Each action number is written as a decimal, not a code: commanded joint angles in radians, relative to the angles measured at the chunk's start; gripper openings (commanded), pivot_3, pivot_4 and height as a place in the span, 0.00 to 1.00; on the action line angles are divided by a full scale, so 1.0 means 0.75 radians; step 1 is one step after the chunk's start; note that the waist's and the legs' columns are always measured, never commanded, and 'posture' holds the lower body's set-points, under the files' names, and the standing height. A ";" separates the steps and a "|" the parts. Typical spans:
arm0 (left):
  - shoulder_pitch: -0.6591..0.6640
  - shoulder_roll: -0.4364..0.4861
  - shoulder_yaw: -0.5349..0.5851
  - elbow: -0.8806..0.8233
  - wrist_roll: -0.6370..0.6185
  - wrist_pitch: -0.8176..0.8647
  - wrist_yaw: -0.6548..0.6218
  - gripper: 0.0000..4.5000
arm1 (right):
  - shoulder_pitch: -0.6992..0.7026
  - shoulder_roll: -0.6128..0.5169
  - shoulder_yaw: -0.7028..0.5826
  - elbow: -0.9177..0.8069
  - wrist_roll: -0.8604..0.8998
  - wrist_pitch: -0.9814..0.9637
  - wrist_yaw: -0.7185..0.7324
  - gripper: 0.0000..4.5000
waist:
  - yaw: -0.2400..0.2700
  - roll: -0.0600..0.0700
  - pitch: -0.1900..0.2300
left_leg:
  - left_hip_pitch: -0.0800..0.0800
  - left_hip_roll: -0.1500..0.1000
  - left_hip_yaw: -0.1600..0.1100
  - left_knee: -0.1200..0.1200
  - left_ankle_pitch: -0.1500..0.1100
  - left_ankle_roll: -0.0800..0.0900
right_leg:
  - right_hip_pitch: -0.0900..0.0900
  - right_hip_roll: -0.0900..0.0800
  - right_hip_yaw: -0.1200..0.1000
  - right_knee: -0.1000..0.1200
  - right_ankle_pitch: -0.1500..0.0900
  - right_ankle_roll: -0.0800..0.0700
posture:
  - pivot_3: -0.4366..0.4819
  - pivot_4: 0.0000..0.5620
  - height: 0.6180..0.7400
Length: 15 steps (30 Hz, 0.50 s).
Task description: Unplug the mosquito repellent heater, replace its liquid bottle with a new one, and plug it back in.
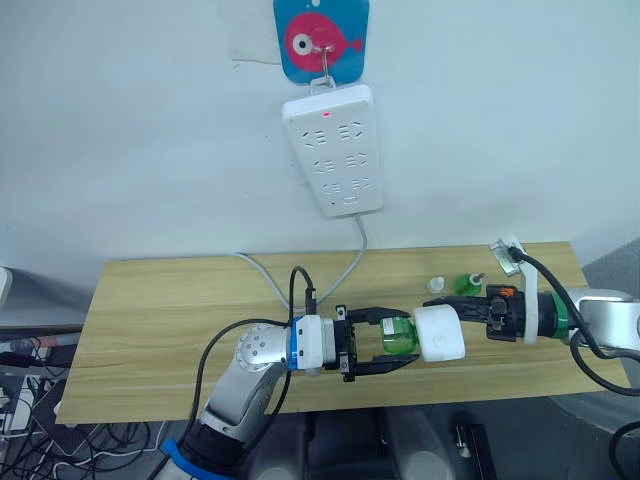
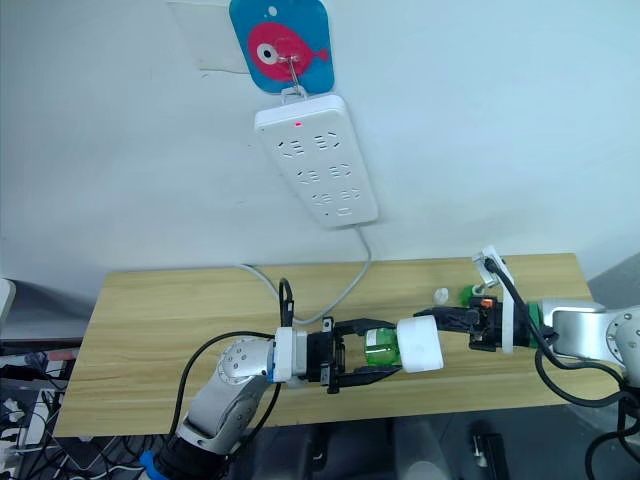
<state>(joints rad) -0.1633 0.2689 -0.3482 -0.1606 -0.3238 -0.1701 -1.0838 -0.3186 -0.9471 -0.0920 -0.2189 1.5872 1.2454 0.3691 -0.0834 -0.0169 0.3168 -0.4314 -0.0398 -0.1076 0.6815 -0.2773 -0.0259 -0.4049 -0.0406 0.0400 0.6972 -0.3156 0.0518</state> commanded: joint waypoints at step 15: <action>-0.259 0.083 0.044 0.521 0.429 -1.134 0.122 0.50 | 0.030 -0.260 0.072 0.274 0.513 0.208 0.022 0.77 | 0.002 0.000 0.000 | 0.000 0.000 0.002 0.000 0.000 0.001 | 0.000 0.000 0.000 0.000 0.000 0.000 | 0.33 0.57 1.00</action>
<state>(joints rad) -0.3459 0.3301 -0.3117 0.2155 -0.0280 -0.9602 -1.0269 -0.3130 -1.1306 -0.0395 -0.0041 1.9442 1.3886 0.3628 -0.0820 -0.0173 0.3170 -0.4315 -0.0398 -0.1068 0.6815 -0.2774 -0.0255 -0.4048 -0.0409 0.0399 0.6973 -0.3156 0.0518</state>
